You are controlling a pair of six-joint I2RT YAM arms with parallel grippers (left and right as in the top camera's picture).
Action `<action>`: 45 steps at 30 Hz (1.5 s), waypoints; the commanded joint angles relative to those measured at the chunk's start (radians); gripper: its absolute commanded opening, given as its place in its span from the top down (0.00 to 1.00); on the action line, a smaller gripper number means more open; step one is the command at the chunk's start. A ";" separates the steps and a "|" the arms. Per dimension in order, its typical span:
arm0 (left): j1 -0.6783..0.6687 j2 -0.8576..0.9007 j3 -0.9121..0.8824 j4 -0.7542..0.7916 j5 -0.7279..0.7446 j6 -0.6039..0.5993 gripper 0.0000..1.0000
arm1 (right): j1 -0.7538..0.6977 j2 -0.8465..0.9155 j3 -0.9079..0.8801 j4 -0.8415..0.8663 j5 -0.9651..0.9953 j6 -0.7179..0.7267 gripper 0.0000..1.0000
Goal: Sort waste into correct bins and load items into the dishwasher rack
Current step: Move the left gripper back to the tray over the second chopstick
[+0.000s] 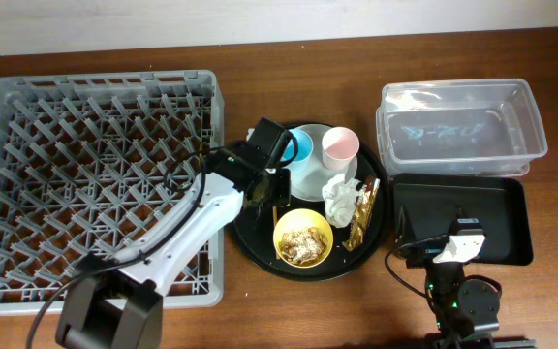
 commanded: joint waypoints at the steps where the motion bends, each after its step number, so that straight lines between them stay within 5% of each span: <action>1: -0.005 0.031 -0.007 0.022 -0.037 -0.033 0.69 | 0.005 -0.004 -0.005 -0.007 -0.002 0.000 0.01; 20: -0.005 0.259 -0.007 0.129 -0.052 -0.075 0.78 | 0.005 -0.004 -0.005 -0.007 -0.002 0.000 0.01; 26: -0.005 0.261 -0.007 0.127 -0.062 -0.075 0.88 | 0.005 -0.004 -0.005 -0.007 -0.002 0.000 0.01; 28: -0.005 0.261 -0.007 0.122 -0.062 -0.075 0.99 | 0.005 -0.004 -0.005 -0.007 -0.002 0.000 0.02; 33: -0.005 0.214 -0.003 0.116 -0.062 -0.075 0.99 | 0.005 -0.004 -0.005 -0.007 -0.002 0.000 0.01; 35: -0.005 0.142 -0.003 0.105 -0.062 -0.075 0.98 | 0.005 -0.004 -0.005 -0.007 -0.002 0.000 0.01; 38: -0.005 0.085 -0.003 0.089 -0.063 -0.075 0.83 | 0.005 -0.004 -0.005 -0.007 -0.002 0.000 0.01; 40: -0.005 0.087 -0.010 0.076 -0.063 -0.075 0.60 | 0.005 -0.004 -0.005 -0.007 -0.002 0.000 0.01; 42: -0.005 0.087 -0.029 0.077 -0.063 -0.092 0.51 | 0.005 -0.004 -0.005 -0.007 -0.002 0.000 0.01; 45: -0.005 0.087 -0.092 0.111 -0.063 -0.129 0.53 | 0.005 -0.004 -0.005 -0.007 -0.002 0.000 0.01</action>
